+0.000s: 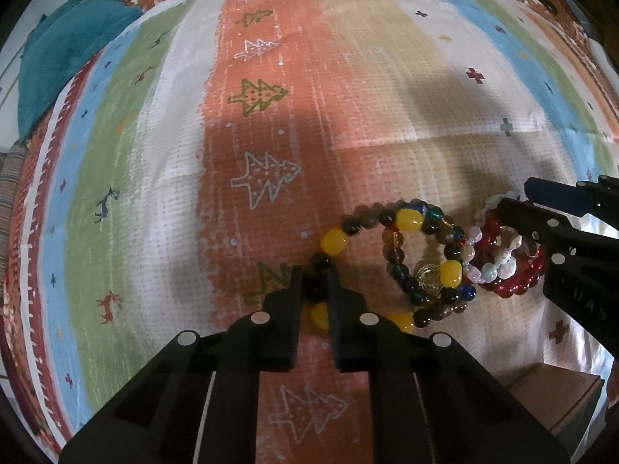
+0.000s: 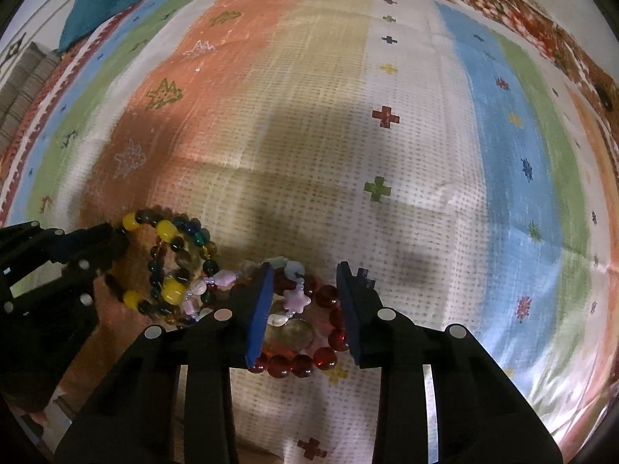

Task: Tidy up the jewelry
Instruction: 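Grasp the yellow-and-dark bead bracelet with left tool while right tool grasps white-bead bracelet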

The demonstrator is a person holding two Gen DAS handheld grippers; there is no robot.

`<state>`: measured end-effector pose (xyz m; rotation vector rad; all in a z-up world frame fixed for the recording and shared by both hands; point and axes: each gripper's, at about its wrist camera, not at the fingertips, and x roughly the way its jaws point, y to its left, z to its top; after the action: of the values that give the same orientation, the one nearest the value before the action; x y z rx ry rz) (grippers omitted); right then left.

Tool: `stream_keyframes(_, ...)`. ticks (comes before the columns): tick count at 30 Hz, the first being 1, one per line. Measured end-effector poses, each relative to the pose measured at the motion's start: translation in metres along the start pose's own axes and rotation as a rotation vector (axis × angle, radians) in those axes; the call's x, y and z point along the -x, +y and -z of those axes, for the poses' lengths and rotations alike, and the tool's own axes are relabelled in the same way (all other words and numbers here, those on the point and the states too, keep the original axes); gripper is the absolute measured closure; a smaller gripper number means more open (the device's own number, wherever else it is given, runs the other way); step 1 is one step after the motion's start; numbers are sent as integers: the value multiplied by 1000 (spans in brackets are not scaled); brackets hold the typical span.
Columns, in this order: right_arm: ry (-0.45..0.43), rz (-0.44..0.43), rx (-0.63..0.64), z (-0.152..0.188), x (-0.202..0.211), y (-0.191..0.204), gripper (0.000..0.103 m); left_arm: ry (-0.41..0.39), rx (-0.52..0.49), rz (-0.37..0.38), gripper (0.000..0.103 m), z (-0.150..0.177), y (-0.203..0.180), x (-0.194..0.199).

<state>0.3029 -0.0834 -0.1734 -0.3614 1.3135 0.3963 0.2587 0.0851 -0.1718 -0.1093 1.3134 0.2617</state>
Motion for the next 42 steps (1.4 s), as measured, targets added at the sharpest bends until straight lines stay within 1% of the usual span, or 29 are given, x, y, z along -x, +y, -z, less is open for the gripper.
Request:
stream_keyframes(1,0,-9,-3,0,0,-1,74,-1,-2,-2,92,0,-1,0)
stream_keyframes(2,3,-23,-2,-1,1,0,83,-3,-2,-1,93,0,-1,0)
stream_keyframes(3,4,-18,-1,-2,2,1,84,-3,2,2,94,-1,-1,0)
stream_keyframes(5,-3,-2,16,-3,4,5,89,-3,3,3,94,-1,0,1)
stream_keyframes(7,-6,1,18,-3,5,6,91,-5,0,0,94,0,-1,1)
stream_keyframes(11,-9,-13,9,-3,6,3,92,-5,-8,8,94,2,-4,5)
stream_keyframes(17,-23,-21,-3,0,12,-1,92,-39,-4,28,94,1,-5,21)
stream_keyframes(25,-77,-19,-3,7,36,1,92,-91,-2,60,94,-2,-7,47)
stream_keyframes(34,-121,-34,-35,15,63,-6,92,-149,-4,86,94,1,-13,73)
stream_keyframes(42,-142,-36,-49,23,77,-10,92,-172,-14,101,94,8,-14,86)
